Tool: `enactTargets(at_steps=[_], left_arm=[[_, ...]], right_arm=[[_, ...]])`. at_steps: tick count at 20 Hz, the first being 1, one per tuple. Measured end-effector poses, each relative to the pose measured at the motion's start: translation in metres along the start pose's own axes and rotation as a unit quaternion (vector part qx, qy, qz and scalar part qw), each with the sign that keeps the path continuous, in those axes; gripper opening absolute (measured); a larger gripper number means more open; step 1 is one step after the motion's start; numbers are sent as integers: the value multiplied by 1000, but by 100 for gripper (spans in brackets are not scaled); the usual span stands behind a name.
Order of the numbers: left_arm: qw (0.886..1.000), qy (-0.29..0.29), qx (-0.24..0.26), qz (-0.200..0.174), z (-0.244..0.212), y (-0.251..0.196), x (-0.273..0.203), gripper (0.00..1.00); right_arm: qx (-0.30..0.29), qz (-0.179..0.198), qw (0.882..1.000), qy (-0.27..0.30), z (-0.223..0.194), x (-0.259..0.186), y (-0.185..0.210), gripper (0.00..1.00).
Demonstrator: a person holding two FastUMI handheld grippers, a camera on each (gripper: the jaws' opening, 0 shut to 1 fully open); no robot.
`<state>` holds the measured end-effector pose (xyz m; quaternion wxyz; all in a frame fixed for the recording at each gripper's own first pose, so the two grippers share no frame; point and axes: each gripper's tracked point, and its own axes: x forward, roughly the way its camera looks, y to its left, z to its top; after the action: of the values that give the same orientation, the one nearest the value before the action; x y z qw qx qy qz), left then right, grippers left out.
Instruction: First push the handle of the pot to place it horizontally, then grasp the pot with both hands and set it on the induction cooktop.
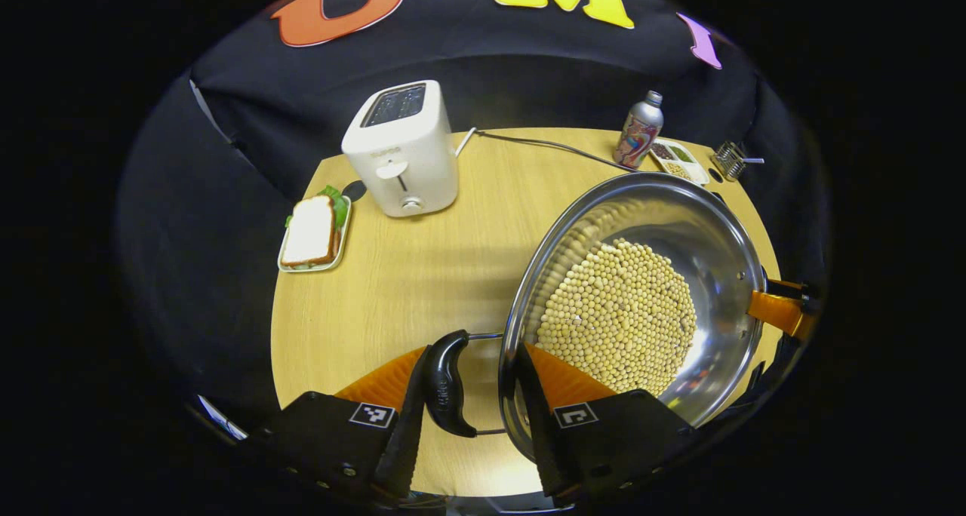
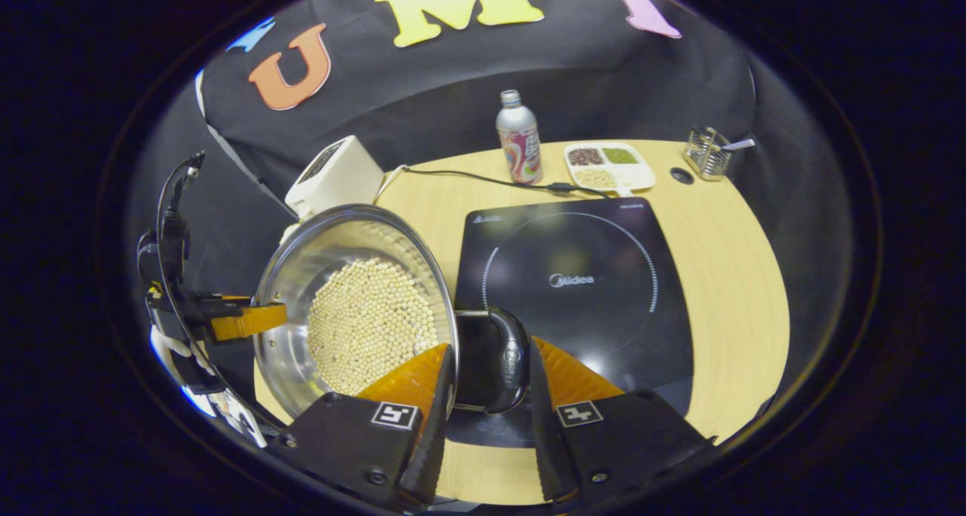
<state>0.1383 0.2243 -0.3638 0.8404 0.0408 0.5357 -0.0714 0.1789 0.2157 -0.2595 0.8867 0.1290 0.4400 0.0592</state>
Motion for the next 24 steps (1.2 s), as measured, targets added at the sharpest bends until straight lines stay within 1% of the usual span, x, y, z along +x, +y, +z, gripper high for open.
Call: enactTargets(at_steps=[1,2,3,4,5,8,14,21,22,23,24], left_arm=[[1000,-3,4,-4,2,-1,1,61],[1000,-3,7,-8,2,-1,2,61],[1000,0,9,-13,2,-2,3,61],[1000,1,13,-16,3,-3,4,61],[1000,-2,19,-20,4,-3,5,61],[999,-5,32,-29,6,-6,6,61],[998,8,38,-48,12,-4,11,61],[999,14,31,-42,9,-1,9,61],[999,15,28,-40,7,-2,8,66],[999,17,25,-38,7,-1,7,61],[999,19,21,-36,6,-1,6,61]], right_arm=[[4,-5,1000,-3,-1,-8,-8,50],[7,-10,1000,-4,-2,-15,-16,53],[10,-16,1000,-6,-2,-21,-26,50],[16,-21,1000,-8,-3,-25,-35,53],[20,-26,999,-8,-5,-30,-43,50],[32,-40,999,-12,-6,-40,-72,50],[35,-58,998,-13,-4,-47,-124,51],[29,-59,998,0,17,-30,-176,51],[25,-57,998,2,22,-26,-180,50],[21,-54,998,5,27,-20,-183,51],[18,-50,999,8,31,-14,-186,51]])
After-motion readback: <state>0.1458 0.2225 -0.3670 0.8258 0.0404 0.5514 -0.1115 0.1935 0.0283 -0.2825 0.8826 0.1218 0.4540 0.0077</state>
